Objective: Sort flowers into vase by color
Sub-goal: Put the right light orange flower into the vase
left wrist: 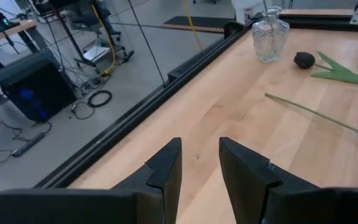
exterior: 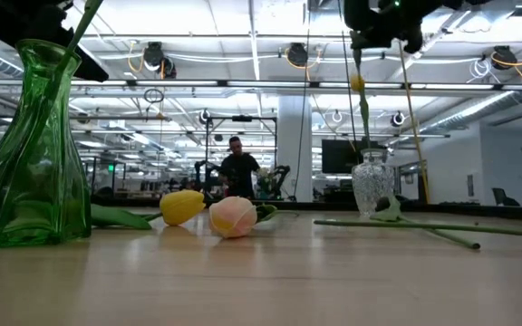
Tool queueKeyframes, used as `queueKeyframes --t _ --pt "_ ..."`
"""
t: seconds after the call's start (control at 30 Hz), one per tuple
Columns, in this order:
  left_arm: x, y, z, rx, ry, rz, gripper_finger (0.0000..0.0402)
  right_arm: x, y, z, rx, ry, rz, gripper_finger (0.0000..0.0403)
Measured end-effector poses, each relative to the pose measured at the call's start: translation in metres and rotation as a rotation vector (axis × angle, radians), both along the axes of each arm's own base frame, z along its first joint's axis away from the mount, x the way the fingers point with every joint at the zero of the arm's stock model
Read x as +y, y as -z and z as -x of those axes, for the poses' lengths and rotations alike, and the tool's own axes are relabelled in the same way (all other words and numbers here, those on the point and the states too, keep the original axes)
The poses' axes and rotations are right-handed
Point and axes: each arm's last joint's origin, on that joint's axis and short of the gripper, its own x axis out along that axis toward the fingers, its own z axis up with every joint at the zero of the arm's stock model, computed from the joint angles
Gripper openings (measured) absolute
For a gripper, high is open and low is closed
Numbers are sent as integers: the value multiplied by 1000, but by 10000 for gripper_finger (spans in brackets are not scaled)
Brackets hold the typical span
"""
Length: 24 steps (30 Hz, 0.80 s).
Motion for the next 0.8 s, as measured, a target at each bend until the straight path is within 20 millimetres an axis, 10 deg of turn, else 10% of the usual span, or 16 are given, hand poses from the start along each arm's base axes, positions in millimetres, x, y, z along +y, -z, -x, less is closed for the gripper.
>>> queueKeyframes --t 0.8 --pt "0 0 0 -1 -1 2 116 -28 14 20 -76 -11 40 0"
